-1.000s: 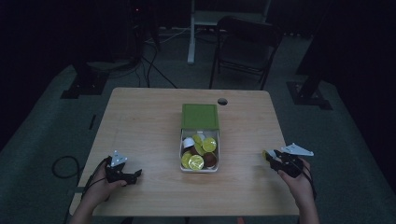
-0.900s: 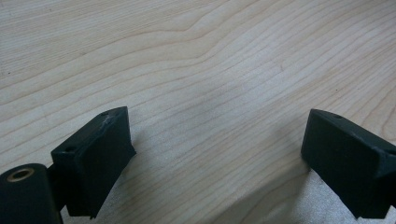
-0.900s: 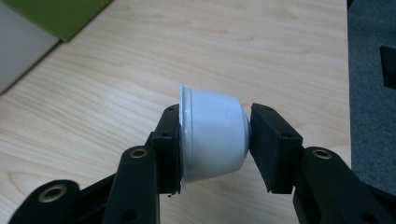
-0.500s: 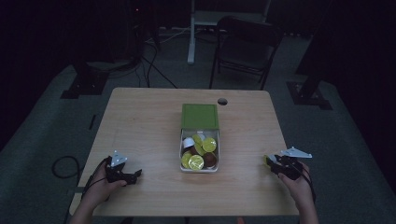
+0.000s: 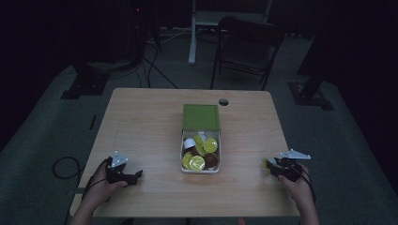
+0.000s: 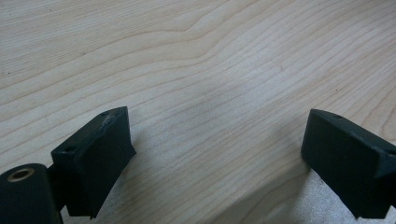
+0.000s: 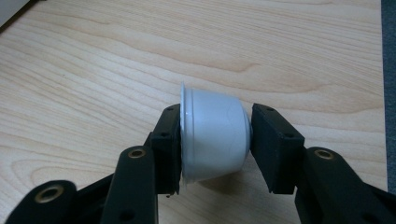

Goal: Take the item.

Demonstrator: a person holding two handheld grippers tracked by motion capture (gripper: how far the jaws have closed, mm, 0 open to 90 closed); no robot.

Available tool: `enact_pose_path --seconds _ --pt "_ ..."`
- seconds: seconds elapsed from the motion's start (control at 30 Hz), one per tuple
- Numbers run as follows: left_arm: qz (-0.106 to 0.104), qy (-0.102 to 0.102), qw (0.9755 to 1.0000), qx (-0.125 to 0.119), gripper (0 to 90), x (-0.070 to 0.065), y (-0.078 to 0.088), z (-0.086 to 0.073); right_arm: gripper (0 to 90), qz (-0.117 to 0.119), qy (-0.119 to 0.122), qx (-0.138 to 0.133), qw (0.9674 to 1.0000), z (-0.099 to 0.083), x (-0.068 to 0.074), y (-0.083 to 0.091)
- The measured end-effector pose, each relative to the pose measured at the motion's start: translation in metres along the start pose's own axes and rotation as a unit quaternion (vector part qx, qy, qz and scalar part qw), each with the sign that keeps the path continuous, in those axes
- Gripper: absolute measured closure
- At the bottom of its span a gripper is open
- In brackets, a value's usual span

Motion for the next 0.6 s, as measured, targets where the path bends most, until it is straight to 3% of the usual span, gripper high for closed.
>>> enact_pose_path --seconds 0.27,0.6 --pt "0.000 0.000 1.0000 0.000 8.9 0.000 0.000 0.000 43.8 -0.009 -0.007 -0.015 0.9998 0.009 -0.002 0.008" --pt "0.000 0.000 1.0000 0.000 8.9 0.000 0.000 0.000 30.9 0.024 -0.007 -0.048 0.9985 0.034 0.009 0.015"
Point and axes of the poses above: each handheld gripper's, and its own axes: y roughly backward along the jaws, z roughly out of its top, x roughly to its left, the point moved 2 cm from there along -y, roughly forward along the jaws, and after that the axes turned 6 degrees about -x, right-handed, at the moved point
